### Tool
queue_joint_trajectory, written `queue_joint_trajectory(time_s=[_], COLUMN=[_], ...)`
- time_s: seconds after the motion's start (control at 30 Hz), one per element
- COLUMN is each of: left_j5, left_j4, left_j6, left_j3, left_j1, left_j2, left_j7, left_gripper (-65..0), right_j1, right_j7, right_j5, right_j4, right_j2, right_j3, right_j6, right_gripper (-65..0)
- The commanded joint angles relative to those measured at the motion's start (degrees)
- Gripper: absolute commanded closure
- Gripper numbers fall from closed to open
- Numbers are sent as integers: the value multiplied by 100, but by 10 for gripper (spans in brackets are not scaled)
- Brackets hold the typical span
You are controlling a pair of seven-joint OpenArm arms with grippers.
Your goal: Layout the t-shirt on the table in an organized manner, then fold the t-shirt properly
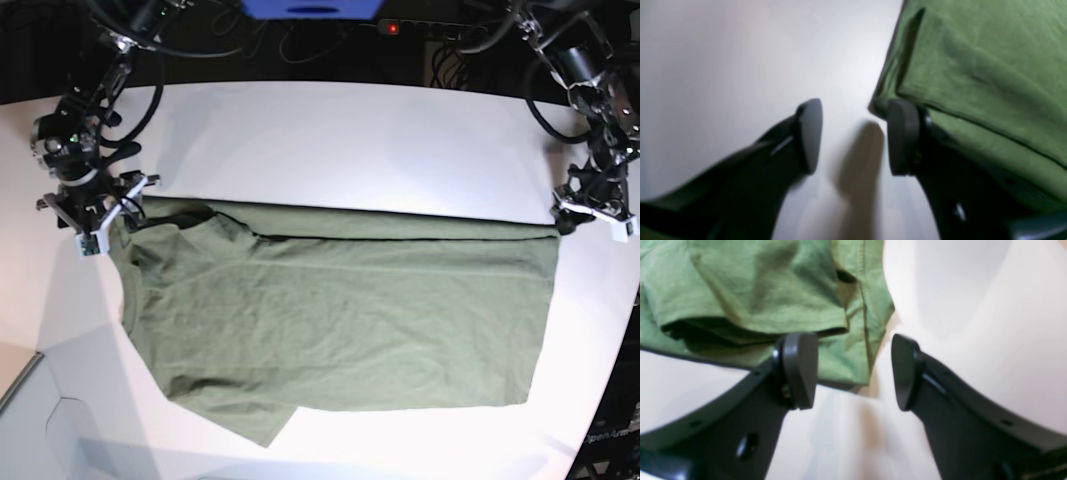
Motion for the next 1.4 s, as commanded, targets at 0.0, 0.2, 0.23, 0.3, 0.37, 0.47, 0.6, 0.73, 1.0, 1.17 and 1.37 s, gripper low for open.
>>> queue_joint_trajectory(time_s=[0.0,0.2,0.23,0.3,0.37,0.47,0.6,0.73,1.0,1.17,1.37], left_j5=[3,3,3,3,3,3,3,11,47,47,3], left_j4=[82,56,47,47,47,47,47,30,-594,-621,-225], left_j6=[7,7,7,7,7,7,15,15,51,15,15], left_j3=[7,7,16,16,7,7,-20,-20,16,24,-37], left_j1=[-54,-160,-213,-257,-265,-283,-353,-345,-388,-388,-336], left_j2=[-29,-21,-21,-29,-29,-29,-29,-38,-73,-73,-56], left_j7=[124,115,115,115,115,98,124,115,98,89,124], left_gripper=[-312,-312,-312,-312,-312,-312,-310,-309,-306,-211,-204], right_j1=[71,71,62,62,62,-17,-17,-17,-17,-17,-17], right_j7=[128,119,119,119,111,137,128,119,111,111,111], right_j5=[69,69,69,69,69,69,69,69,69,61,61], right_j4=[80,80,80,80,80,80,80,80,89,98,98], right_j2=[32,32,32,32,32,41,41,50,50,50,50], right_j3=[-5,3,3,3,12,3,12,12,12,12,12], right_j6=[-25,-25,-25,-25,-25,-25,-25,-25,-25,-25,-25], right_gripper=[-355,-355,-355,-355,-355,-355,-355,-355,-355,-355,-355])
